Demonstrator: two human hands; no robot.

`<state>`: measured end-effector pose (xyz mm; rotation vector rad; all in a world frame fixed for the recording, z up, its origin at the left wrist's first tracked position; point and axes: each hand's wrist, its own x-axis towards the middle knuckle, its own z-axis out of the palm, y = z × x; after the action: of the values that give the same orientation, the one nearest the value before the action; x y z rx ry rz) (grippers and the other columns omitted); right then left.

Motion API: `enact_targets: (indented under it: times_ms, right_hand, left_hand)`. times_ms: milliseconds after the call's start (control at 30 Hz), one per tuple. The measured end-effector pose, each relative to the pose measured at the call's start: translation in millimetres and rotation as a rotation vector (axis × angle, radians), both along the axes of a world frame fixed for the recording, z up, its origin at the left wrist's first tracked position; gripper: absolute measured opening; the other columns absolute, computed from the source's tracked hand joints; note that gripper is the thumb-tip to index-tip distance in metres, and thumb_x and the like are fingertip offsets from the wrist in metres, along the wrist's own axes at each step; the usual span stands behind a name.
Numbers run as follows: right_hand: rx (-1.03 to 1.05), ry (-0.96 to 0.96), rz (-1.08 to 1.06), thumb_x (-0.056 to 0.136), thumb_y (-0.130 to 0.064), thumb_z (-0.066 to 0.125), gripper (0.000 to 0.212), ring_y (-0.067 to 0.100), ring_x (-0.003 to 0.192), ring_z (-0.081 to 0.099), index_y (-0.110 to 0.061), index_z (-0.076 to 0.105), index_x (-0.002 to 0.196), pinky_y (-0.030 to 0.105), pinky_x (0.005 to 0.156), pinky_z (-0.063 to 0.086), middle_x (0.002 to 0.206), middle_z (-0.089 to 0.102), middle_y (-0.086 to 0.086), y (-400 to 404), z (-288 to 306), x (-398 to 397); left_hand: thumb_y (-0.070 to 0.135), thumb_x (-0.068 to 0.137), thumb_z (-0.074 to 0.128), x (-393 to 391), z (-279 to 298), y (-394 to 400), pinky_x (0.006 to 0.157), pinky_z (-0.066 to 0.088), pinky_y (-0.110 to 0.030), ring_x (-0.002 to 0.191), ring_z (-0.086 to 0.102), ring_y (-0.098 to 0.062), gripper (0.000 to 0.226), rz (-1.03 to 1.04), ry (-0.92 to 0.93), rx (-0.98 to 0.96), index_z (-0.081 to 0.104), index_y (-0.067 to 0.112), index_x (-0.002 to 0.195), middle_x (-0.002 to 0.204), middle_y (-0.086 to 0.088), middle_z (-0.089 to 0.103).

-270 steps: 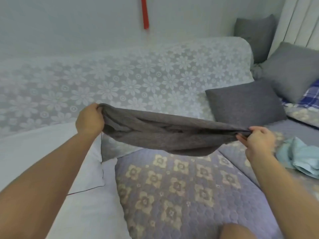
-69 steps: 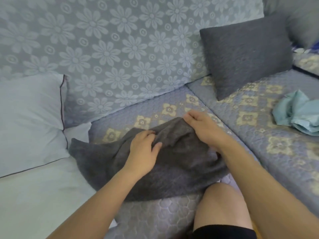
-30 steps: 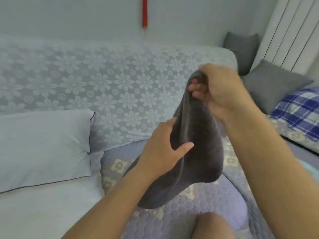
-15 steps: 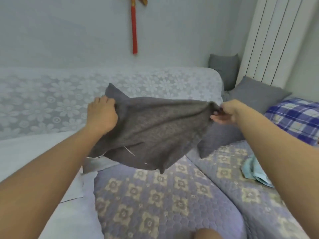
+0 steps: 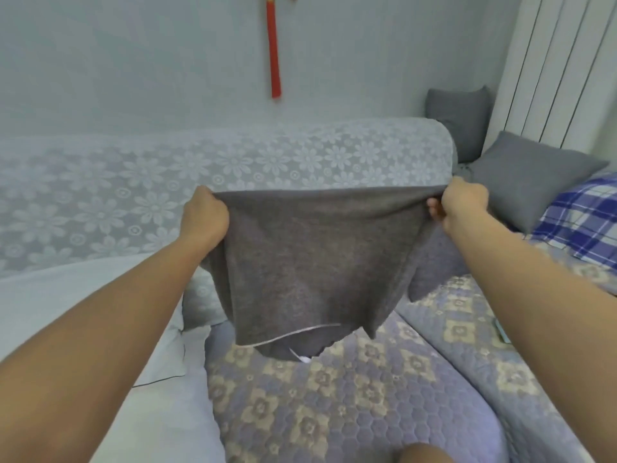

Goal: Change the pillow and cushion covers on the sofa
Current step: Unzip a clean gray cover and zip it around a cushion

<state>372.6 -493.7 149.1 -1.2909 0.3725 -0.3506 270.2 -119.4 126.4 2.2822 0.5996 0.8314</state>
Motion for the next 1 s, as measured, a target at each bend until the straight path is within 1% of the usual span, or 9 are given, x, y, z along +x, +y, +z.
enact_targets:
  times_ms: [200,300,367,433,500,600,700,867,1000]
  right_hand:
    - [0.097,0.018,-0.003,0.098,-0.012,0.040,0.023,0.012,0.059,0.039,-0.020,0.045,0.077,0.020,0.048,0.038,0.071,0.044,0.000,-27,15,16]
    - [0.098,0.110,0.076,0.103,-0.010,0.040,0.020,0.010,0.061,0.049,-0.016,0.060,0.103,0.019,0.038,0.048,0.084,0.057,0.002,-36,-10,40]
    - [-0.154,0.179,0.283,0.103,-0.014,0.053,0.045,0.017,0.096,0.062,-0.008,0.041,0.146,0.032,0.071,0.063,0.135,0.054,0.009,-34,-51,51]
    - [-0.481,0.333,0.526,0.097,-0.029,0.065,0.081,0.027,0.138,0.043,-0.017,0.014,0.159,0.045,0.110,0.043,0.161,0.026,0.002,-27,-106,47]
    - [-0.710,0.437,0.801,0.096,-0.033,0.067,0.082,0.029,0.146,0.031,-0.023,0.017,0.160,0.047,0.118,0.029,0.165,0.018,-0.001,-17,-174,27]
    - [-1.069,0.590,1.018,0.091,-0.045,0.068,0.077,0.029,0.142,0.038,-0.020,0.033,0.155,0.041,0.117,0.033,0.161,0.028,0.006,-6,-282,-11]
    - [-1.297,0.647,0.967,0.088,-0.057,0.065,0.087,0.037,0.151,0.013,-0.026,0.021,0.158,0.044,0.122,0.019,0.166,0.003,0.013,-2,-356,-52]
    - [-1.026,0.591,0.211,0.093,-0.032,0.059,0.069,0.045,0.142,0.024,-0.005,0.031,0.150,0.050,0.115,0.022,0.154,0.026,0.028,-24,-379,-88]
    - [-0.622,0.731,0.282,0.091,-0.011,0.061,0.035,0.033,0.086,0.059,0.008,0.054,0.119,0.043,0.073,0.054,0.095,0.060,0.020,-29,-371,-91]
  left_hand:
    - [0.013,0.096,0.060,-11,41,3,0.093,0.056,-0.050,0.100,0.070,-0.039,0.024,-0.420,0.736,-0.531,0.072,-0.006,0.105,0.105,-0.025,0.073]
    - [0.010,0.097,0.058,31,16,13,0.092,0.052,-0.042,0.103,0.065,-0.033,0.022,-0.202,0.199,-0.355,0.063,0.003,0.117,0.113,-0.020,0.067]
    - [0.022,0.099,0.061,49,-19,-1,0.107,0.040,-0.034,0.126,0.052,-0.029,0.055,-0.120,-0.035,-0.070,0.040,0.011,0.148,0.136,-0.014,0.051]
    - [0.044,0.098,0.060,59,-83,-17,0.123,0.020,-0.044,0.152,0.019,-0.032,0.083,-0.171,0.218,0.045,0.011,0.023,0.162,0.166,-0.015,0.017]
    - [0.052,0.098,0.055,50,-175,-29,0.125,0.013,-0.051,0.155,0.004,-0.036,0.081,-0.238,0.559,0.144,0.010,0.030,0.162,0.169,-0.016,0.003]
    - [0.048,0.098,0.054,-19,-302,-39,0.121,0.025,-0.046,0.150,0.024,-0.036,0.070,-0.248,0.764,-0.005,0.028,0.026,0.158,0.161,-0.017,0.030]
    - [0.039,0.097,0.061,-84,-352,-43,0.106,0.038,-0.038,0.132,0.051,-0.035,0.052,-0.125,0.657,-0.300,0.050,0.015,0.142,0.138,-0.014,0.057]
    - [0.038,0.080,0.080,-113,-364,-56,0.103,0.042,-0.037,0.111,0.049,-0.019,0.043,-0.048,0.484,-0.229,0.058,0.027,0.116,0.113,0.004,0.046]
    - [0.015,0.094,0.068,-113,-372,-60,0.081,0.042,-0.031,0.101,0.065,-0.025,0.012,-0.056,0.460,-0.262,0.067,0.014,0.106,0.100,-0.001,0.066]
